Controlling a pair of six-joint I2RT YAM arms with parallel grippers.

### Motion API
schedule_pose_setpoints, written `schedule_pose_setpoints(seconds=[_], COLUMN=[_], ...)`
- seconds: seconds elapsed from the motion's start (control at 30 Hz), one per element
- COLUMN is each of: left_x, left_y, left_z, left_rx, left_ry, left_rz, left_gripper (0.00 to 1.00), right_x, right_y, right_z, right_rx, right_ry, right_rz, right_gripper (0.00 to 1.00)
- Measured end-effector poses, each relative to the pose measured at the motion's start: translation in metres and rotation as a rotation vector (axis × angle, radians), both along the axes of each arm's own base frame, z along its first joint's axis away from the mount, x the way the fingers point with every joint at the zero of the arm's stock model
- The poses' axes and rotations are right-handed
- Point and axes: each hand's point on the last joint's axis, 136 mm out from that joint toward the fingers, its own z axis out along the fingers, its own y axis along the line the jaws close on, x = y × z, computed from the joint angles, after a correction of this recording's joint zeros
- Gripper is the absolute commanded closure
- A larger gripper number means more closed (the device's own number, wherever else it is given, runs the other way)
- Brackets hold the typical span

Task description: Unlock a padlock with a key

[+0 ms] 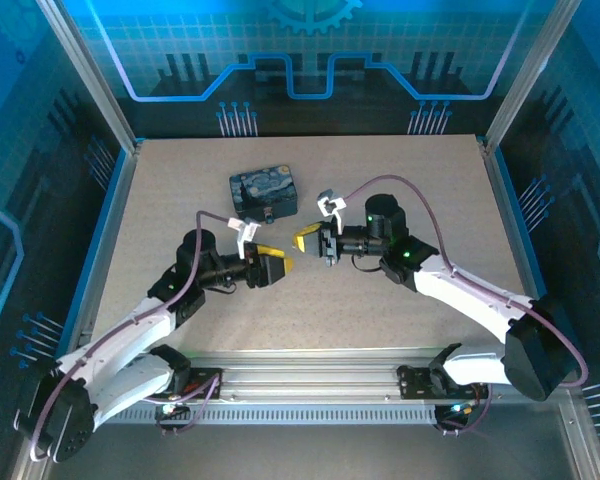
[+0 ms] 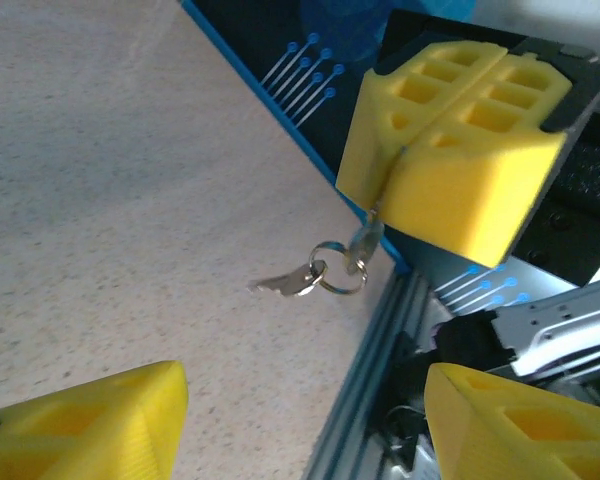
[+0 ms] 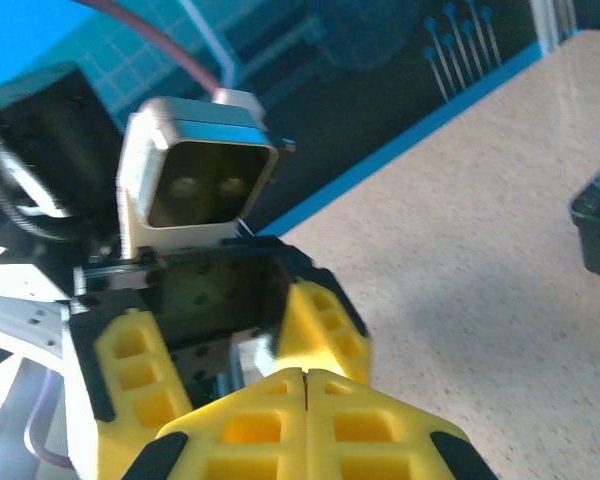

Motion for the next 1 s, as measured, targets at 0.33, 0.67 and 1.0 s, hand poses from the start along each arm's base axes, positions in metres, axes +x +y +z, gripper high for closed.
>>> schedule_pose_setpoints(seconds=[0.33, 0.67, 1.0], left_x=[0.018, 0.016, 0.005], left_y=[-0.005, -0.008, -0.003], left_z=[0.024, 0.03, 0.023], left_rx=[-0.177, -0.237, -0.134], left_ry=[0.005, 0.001, -0.046], left_rz=[-0.053, -0.101, -0.098], left_gripper=[0.6, 1.0, 1.0], right_x=[-0.002, 0.005, 0.015], right_y=[0.004, 0.0, -0.015], right_z=[0.006, 0.002, 0.004], right_rx=[0.092, 0.113, 0.006], right_ry=[0.023, 0.05, 0.124], right_rz=[0.034, -0.023, -0.1], right_gripper=[1.0, 1.0, 0.43])
